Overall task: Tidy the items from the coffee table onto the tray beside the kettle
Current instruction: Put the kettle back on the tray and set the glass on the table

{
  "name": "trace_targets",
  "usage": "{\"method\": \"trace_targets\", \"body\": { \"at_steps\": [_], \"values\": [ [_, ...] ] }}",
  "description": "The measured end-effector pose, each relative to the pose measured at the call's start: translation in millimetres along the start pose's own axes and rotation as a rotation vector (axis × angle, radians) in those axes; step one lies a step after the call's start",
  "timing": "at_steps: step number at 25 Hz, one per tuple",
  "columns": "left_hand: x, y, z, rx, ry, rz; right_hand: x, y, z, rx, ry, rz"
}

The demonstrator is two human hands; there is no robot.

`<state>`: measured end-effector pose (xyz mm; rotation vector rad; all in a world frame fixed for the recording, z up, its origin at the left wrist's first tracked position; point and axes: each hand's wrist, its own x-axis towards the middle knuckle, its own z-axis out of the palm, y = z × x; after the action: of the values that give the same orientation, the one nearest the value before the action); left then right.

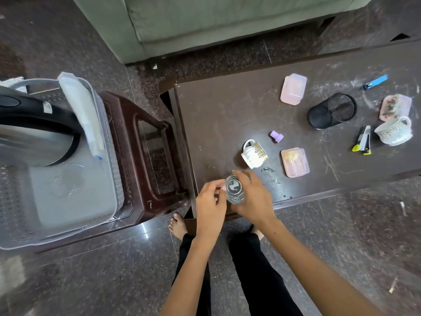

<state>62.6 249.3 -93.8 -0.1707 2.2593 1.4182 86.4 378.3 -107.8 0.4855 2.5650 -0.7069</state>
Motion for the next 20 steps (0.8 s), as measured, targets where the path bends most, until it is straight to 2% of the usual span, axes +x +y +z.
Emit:
{"method": "trace_targets", "body": {
  "at_steps": [5, 10, 20],
  "values": [
    [0, 11, 1, 0.031, -0.077, 0.064, -23, 9, -25, 0.093, 0.074, 0.041],
    [-7, 59, 36, 0.029, -0.216, 0.166, -62, 41, -83, 0.139, 0.193, 0.109],
    [1, 165, 208, -0.016, -0.281, 0.219, -54, 180, -196, 0.185, 0.320, 0.300]
  ]
}}
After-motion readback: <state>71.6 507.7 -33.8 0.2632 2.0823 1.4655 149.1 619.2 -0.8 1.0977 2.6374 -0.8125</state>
